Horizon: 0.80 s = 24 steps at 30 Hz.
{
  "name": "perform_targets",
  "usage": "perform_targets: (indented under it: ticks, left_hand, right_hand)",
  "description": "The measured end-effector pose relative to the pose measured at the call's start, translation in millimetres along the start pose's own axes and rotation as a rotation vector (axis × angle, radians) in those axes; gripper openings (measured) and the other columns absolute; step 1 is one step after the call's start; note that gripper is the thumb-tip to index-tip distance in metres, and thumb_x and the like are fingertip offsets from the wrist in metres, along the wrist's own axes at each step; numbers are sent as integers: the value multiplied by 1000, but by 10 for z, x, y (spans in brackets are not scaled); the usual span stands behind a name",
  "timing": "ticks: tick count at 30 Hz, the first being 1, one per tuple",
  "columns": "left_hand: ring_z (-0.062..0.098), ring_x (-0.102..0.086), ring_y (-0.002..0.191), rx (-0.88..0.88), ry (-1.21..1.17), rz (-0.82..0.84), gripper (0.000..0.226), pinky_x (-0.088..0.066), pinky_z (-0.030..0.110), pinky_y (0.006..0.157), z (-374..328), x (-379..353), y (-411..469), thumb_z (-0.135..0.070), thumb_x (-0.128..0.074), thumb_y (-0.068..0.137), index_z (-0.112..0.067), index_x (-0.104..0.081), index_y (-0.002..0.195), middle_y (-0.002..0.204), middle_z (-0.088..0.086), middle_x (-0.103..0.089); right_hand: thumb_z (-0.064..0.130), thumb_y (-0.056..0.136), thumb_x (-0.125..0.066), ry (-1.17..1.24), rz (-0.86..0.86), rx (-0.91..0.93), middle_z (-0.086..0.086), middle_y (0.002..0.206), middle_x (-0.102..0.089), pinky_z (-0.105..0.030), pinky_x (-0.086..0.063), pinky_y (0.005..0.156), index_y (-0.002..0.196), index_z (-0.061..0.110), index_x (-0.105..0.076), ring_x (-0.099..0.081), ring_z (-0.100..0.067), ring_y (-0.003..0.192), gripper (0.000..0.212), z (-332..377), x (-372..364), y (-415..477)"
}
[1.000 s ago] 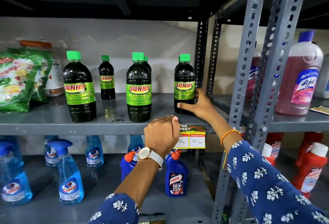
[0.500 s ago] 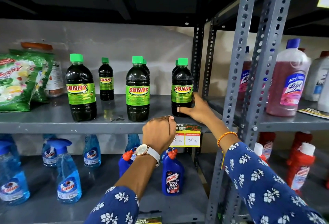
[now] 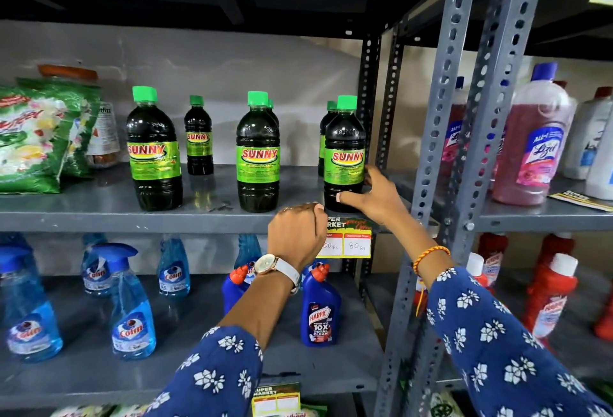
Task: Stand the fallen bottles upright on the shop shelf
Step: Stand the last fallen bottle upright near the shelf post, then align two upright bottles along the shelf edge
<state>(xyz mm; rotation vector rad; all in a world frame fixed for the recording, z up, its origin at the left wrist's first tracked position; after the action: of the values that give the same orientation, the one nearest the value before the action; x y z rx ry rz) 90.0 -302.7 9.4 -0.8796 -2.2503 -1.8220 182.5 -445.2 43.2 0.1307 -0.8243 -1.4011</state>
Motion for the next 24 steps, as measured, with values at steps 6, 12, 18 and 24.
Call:
perform_targets:
  ticks: [6, 12, 18, 24]
  left_hand:
    - [22, -43, 46, -3, -9, 26, 30, -28, 25, 45, 31, -17, -11, -24, -36, 87, -19, -41, 58, 56, 8, -60]
    - [26, -63, 95, -126, -184, 33, 35, -48, 30, 77, 126, 342, -38, -25, -36, 93, -8, -64, 106, 109, 13, -68]
    - [26, -58, 97, 85, 25, -558, 42, -43, 37, 80, 1139, 1370, 184, -35, -45, 89, -4, -58, 114, 109, 16, -64]
    - [40, -45, 118, 434, 144, -192, 105, -38, 52, 96, 1901, 1359, 224, -73, -57, 67, 2, -28, 135, 130, 27, -47]
  right_hand:
    - [35, 59, -78, 6, 14, 20, 13, 97, -54, -12, -35, 68, 106, 29, -44, -53, -4, 89, 58, 30, 1, -43]
    - [26, 67, -80, 134, -210, 186, 0, 126, -46, -25, -36, 96, 133, 16, -31, -44, -13, 119, 83, 312, 44, -217]
    - [48, 66, -74, 201, -207, 386, -1, 120, -52, -22, -42, 93, 130, 20, -39, -51, -7, 109, 78, 1047, -582, -397]
    - [55, 52, -81, -68, -52, 3, -9, 108, -58, -28, -49, 73, 115, 9, -31, -59, -27, 95, 92, 946, -1281, -239]
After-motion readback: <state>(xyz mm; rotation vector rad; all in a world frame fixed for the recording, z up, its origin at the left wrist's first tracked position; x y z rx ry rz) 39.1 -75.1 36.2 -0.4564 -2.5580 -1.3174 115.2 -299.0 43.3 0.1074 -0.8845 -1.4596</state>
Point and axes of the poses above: each hand's wrist, its own y-axis towards the middle knuckle, its own x-axis out of the back of the hand, z = x × y, the point moved 3 cm from there along y, towards the middle knuckle
